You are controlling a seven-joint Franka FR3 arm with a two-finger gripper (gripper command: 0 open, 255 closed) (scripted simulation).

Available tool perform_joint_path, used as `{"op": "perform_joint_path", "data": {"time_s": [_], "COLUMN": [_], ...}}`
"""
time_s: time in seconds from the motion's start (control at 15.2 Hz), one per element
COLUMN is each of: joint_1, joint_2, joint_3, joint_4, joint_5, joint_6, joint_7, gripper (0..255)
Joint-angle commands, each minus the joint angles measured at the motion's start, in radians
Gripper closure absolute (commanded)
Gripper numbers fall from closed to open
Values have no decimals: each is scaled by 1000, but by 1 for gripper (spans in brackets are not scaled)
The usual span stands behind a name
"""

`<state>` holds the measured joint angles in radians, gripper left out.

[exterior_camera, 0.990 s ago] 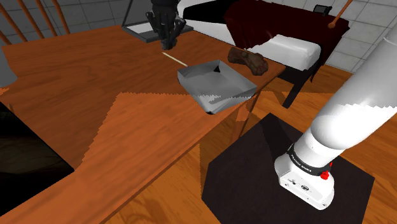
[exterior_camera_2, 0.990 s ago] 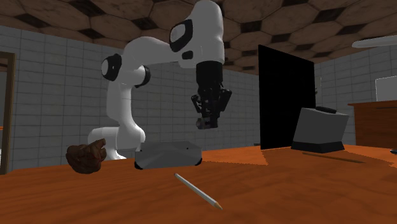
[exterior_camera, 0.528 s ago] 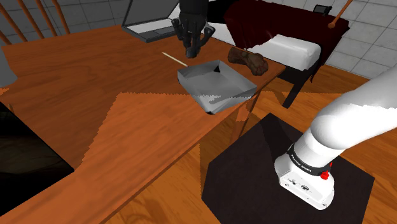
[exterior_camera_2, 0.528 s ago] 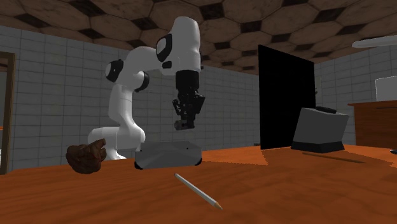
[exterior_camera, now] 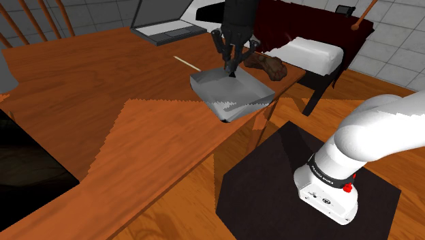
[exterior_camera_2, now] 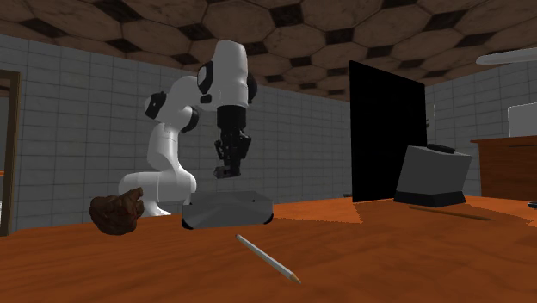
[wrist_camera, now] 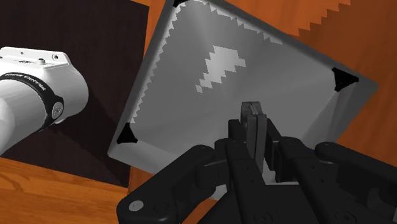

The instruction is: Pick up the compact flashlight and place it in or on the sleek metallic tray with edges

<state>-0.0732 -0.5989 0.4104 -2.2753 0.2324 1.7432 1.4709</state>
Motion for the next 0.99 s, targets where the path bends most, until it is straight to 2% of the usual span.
{"op": "perform_joint_path", "data": {"time_s": [0.0, 0.59, 0.92], "joint_1": [3, 11, 11], "joint_2": [-12, -6, -6], "joint_3": [-2, 22, 22], "joint_4": [-36, -152, -152], "joint_5": [5, 23, 23], "joint_6": [24, 145, 145], "joint_7": [-7, -12, -12], "gripper": [255, 255, 255]}}
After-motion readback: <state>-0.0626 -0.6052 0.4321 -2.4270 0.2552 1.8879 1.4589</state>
